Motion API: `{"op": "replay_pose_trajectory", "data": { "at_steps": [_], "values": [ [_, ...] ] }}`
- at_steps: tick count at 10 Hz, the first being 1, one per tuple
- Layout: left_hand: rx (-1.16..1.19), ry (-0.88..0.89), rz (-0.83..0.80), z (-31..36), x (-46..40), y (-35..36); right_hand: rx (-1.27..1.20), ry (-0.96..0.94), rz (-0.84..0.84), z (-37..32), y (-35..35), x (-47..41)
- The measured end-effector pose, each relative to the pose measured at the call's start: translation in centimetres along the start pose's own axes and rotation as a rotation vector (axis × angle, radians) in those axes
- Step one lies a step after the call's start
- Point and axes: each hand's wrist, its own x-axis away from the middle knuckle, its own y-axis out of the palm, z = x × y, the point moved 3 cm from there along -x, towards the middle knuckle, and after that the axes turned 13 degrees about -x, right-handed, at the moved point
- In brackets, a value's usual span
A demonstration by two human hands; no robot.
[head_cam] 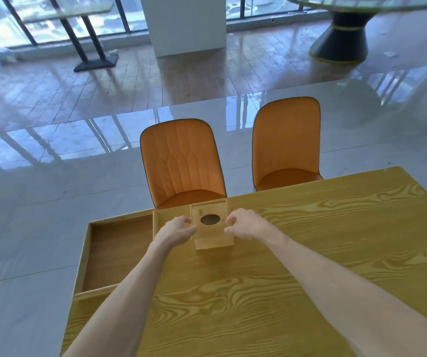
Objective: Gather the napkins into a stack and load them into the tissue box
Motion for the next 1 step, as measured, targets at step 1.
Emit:
{"op": "replay_pose_trajectory", "data": {
  "at_steps": [1],
  "values": [
    [-0.049,0.092,0.059,2.19,1.53,-3.23,0.059,-0.054,0.046,-2.01,-2.57,1.58]
  ]
}}
